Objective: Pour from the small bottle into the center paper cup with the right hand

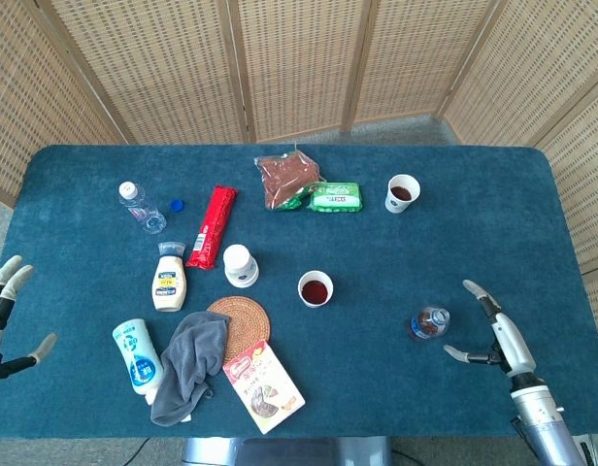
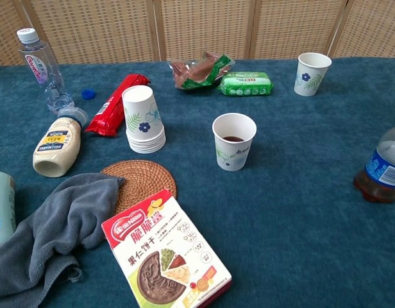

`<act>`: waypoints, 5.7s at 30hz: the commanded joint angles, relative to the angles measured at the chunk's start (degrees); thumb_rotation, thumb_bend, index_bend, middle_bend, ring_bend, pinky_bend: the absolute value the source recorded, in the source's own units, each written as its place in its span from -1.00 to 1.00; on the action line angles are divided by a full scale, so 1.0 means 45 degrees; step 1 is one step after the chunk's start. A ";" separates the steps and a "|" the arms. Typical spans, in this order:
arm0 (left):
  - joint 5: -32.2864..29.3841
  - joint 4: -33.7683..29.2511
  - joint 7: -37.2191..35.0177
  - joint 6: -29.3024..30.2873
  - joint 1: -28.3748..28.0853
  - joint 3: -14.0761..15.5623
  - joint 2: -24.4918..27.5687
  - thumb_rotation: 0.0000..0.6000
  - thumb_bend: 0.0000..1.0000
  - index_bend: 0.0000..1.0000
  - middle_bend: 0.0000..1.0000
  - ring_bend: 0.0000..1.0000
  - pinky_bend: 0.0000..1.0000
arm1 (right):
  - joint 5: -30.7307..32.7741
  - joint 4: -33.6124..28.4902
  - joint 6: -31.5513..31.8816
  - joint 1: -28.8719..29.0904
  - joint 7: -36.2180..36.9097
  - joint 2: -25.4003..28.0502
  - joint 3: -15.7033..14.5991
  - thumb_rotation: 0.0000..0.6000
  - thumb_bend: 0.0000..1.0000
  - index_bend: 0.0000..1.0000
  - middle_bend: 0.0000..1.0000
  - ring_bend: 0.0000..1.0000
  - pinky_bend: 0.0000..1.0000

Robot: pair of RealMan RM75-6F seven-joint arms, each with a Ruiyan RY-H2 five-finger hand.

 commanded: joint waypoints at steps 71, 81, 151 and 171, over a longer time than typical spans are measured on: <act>-0.0221 -0.0098 0.0244 -0.0343 -0.0174 0.0015 -0.0056 1.00 -0.36 -1.00 -1.00 -1.00 -1.00 | -0.0237 0.2165 -0.0860 0.1564 0.4134 -0.2041 -0.0680 1.00 -1.00 -1.00 -1.00 -1.00 -0.98; -0.0246 -0.0073 0.0221 -0.0306 -0.0155 0.0013 -0.0056 1.00 -0.36 -1.00 -1.00 -1.00 -1.00 | -0.0162 0.2652 -0.0782 0.1531 0.4339 -0.2556 -0.0700 1.00 -1.00 -1.00 -0.88 -1.00 -0.62; -0.0028 0.0040 -0.0375 -0.0356 -0.0231 0.0088 0.0051 1.00 -0.36 -1.00 -1.00 -1.00 -1.00 | 0.0031 0.0356 0.0214 0.2532 -0.4636 -0.2885 0.0917 1.00 -0.01 -0.21 0.17 0.10 0.92; 0.0095 0.0052 -0.0642 -0.0472 -0.0300 0.0155 0.0145 1.00 -0.36 -1.00 -1.00 -1.00 -1.00 | 0.2591 -0.2592 -0.1416 0.3811 -1.2310 -0.2587 0.1789 1.00 -0.01 -0.20 0.19 0.10 0.92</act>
